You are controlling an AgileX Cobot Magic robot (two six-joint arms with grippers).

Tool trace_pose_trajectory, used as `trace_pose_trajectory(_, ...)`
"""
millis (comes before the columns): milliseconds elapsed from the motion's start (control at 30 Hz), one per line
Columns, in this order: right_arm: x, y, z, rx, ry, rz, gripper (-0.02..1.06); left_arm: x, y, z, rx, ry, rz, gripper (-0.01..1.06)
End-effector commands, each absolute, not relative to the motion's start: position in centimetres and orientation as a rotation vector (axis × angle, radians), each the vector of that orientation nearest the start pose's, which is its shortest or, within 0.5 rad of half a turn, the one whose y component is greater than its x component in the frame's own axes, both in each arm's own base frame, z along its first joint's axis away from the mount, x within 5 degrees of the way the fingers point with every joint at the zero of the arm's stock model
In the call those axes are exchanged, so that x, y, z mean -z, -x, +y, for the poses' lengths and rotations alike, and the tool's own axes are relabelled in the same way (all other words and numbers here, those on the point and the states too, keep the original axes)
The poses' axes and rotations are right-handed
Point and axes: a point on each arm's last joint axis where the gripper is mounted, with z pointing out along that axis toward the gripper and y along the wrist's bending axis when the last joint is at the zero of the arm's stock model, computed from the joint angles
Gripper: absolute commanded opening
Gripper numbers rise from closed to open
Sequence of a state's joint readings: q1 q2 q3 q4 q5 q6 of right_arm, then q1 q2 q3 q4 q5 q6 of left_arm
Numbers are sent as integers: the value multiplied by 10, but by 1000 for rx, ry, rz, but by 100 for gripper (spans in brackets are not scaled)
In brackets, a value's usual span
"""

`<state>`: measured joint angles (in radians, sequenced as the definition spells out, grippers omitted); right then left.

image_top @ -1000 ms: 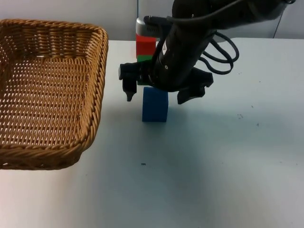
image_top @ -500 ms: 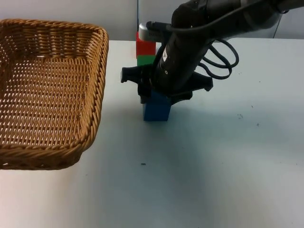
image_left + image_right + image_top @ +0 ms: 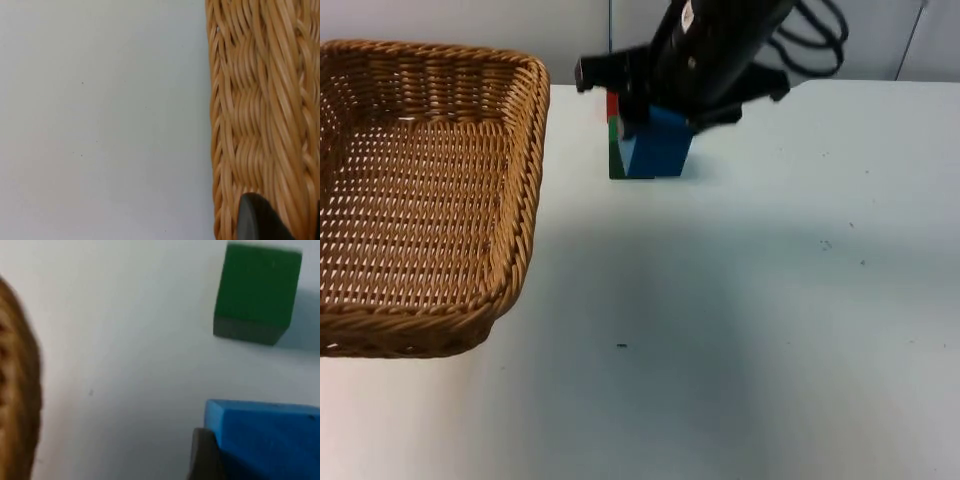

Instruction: Pick up the basket with the left hand and place the blue cube into the basket with the right hand.

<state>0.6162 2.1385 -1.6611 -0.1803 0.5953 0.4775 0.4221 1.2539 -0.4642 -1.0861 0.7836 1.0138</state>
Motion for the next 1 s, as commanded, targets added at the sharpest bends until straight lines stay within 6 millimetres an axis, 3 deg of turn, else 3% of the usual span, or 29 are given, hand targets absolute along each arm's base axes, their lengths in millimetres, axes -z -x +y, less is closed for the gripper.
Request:
trace_pose_trajectory(0, -234, -388, 262, -247, 426, 2425, 0, -198, -193, 22, 753, 252, 2442, 0)
trace_pose_trajectory(133, -294, -362, 264, -284, 665, 2262, 0, -198, -193, 22, 758, 256, 2439, 0)
trace_pose_trajectory(167, -294, -362, 264, -284, 665, 2262, 0, -198, -193, 22, 758, 256, 2439, 0)
trace_pose_trajectory(267, -315, -334, 280, -333, 860, 2184, 0, -198, -193, 22, 758, 256, 2439, 0)
trace_pose_trajectory(333, -315, -328, 285, -339, 909, 2179, 0, -198, -193, 22, 758, 256, 2439, 0)
trace_pose_trajectory(467, -308, -302, 316, -372, 1039, 2153, 0, -198, -193, 21, 761, 254, 2440, 0)
trace_pose_trajectory(500, -308, -302, 316, -372, 1039, 2153, 0, -198, -193, 21, 761, 254, 2440, 0)
trace_pose_trajectory(633, -298, -288, 346, -431, 1078, 2075, 0, -198, -192, 21, 767, 252, 2440, 0)
trace_pose_trajectory(967, -270, -294, 368, -597, 953, 2104, 0, -199, -192, 20, 784, 248, 2440, 0)
